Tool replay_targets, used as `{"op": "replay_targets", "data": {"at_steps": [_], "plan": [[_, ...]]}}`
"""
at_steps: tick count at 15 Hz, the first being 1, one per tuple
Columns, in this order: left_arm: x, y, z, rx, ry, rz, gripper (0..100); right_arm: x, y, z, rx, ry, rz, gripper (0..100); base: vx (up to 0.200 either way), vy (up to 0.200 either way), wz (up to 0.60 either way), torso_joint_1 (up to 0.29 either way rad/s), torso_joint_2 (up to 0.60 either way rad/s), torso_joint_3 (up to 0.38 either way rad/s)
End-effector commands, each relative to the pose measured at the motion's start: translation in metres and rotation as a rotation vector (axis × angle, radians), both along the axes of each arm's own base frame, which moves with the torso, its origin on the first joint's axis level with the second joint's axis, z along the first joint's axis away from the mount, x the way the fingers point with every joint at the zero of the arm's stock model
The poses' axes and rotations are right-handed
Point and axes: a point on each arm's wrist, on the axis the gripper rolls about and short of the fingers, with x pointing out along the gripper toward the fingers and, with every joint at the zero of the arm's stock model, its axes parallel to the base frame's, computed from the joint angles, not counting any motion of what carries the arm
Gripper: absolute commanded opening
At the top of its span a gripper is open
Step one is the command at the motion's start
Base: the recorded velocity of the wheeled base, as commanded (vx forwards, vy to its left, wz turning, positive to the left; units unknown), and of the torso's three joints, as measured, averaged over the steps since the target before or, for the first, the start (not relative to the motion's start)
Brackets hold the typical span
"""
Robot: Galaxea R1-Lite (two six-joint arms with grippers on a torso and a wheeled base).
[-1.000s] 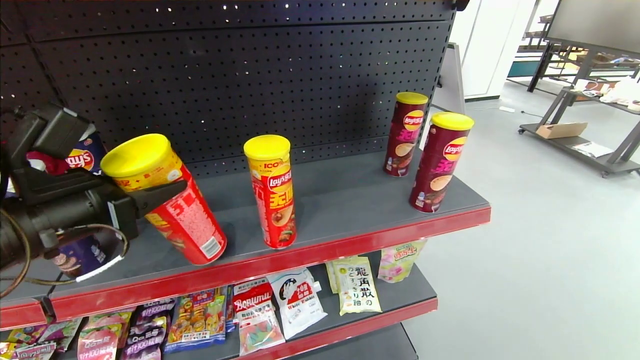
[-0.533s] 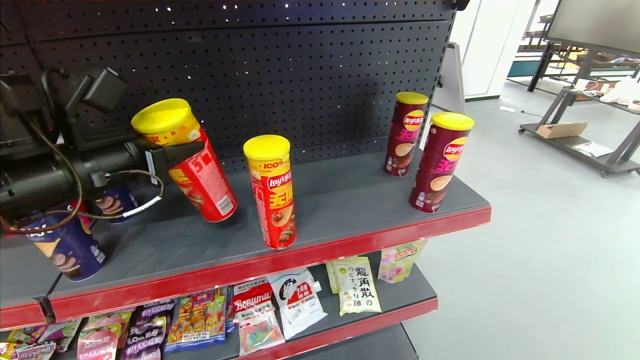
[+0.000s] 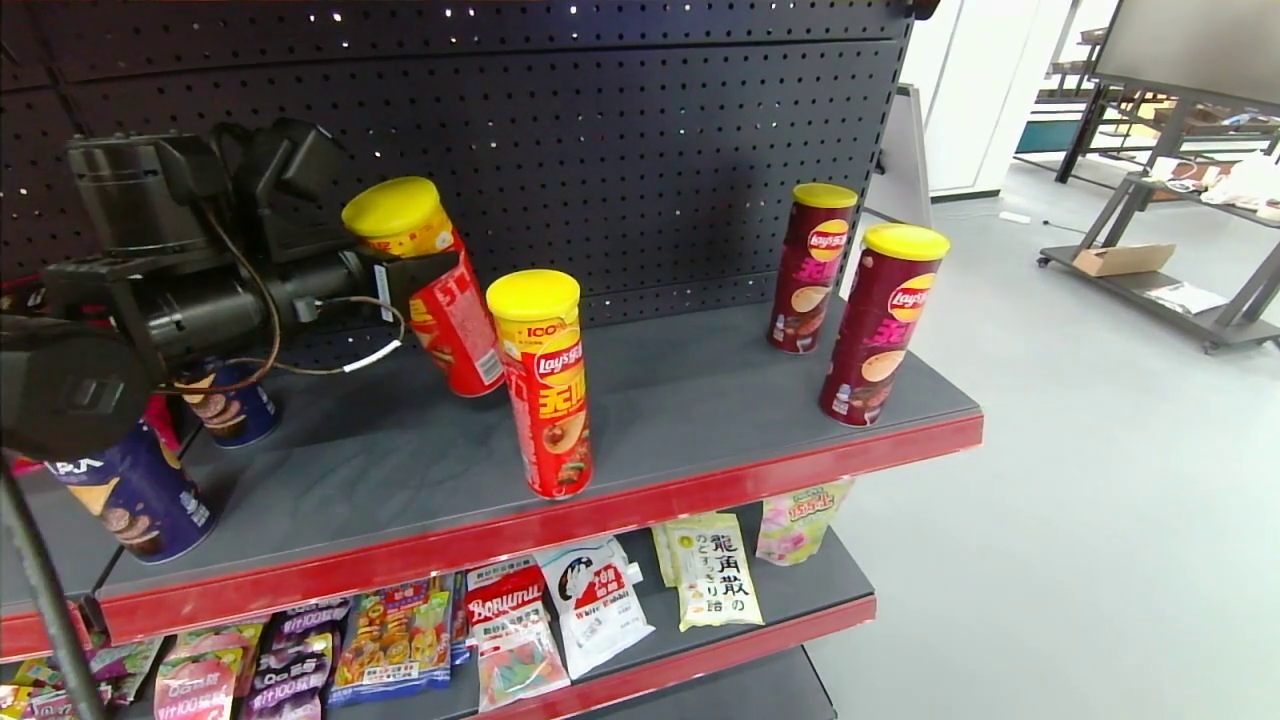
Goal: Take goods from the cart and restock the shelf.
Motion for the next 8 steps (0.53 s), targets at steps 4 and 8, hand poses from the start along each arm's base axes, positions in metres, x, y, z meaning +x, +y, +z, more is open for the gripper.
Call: {"op": "replay_targets", "data": {"at_steps": [4, 8], "plan": [[0.041, -0.018, -0.016, 0.015, 0.052, 0.063, 0, 0.0, 0.0, 0.0, 0.0, 0.0, 0.002, 100, 0.0, 0.0, 0.0, 0.0, 0.0, 0.0], [0.066, -0.031, -0.016, -0.013, 0.079, 0.059, 0, 0.0, 0.0, 0.0, 0.0, 0.0, 0.002, 100, 0.0, 0.0, 0.0, 0.0, 0.0, 0.0]]}}
